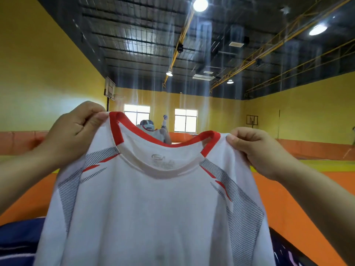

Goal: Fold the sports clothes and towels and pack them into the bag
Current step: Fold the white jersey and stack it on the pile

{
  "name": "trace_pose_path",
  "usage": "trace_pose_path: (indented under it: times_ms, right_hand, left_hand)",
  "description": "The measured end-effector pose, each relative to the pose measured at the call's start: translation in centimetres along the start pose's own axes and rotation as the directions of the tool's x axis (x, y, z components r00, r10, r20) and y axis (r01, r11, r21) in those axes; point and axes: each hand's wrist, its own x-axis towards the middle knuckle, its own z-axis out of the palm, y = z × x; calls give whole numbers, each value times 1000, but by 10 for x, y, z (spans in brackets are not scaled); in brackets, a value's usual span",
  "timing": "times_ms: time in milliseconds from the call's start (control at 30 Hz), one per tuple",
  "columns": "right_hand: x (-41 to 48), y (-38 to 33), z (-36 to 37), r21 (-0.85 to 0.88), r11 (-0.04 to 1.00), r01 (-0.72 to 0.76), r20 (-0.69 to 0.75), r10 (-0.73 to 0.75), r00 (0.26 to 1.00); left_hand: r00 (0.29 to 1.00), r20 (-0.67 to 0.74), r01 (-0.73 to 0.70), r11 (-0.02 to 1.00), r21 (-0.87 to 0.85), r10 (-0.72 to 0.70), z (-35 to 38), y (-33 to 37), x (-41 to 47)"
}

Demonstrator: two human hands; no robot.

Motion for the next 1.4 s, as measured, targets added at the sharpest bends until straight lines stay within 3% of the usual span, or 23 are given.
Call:
trace_pose_path:
  times_ms: [133,333,433,533,733,900,967,1200,1400]
  right_hand:
    - [6,16,16,37,993,-115,15,115,993]
    - [5,22,13,-14,964,-266,236,262,936]
    - [6,36,14,87,930,-356,204,333,921]
    - [2,43,21,192,919,-345,156,319,935]
    - [-11,55,39,120,939,-321,138,305,942]
    - [-20,70,48,227,833,-505,154,482,863]
    - [-25,78,54,217,803,-555,121,542,831]
    - [-34,93,95,185,843,-506,-69,525,849]
    - [-40,83,136,218,876,-431,-31,448,894]
  left_hand:
    - [990,80,114,993,15,-114,12,-15,-5]
    - [931,231,310,946,-92,-282,14,-24,-16]
    - [878,325,433,872,-229,-351,17,-26,-23]
    - [830,390,523,801,-292,-400,22,-30,-32]
    - [746,462,617,758,-211,-479,39,-37,-61]
    - [582,606,673,739,17,-543,40,-35,-82]
    - [532,622,719,695,27,-575,43,-33,-89]
    - [552,486,828,517,-220,-677,76,-13,-110]
    - [608,386,792,565,-231,-694,104,17,-123]
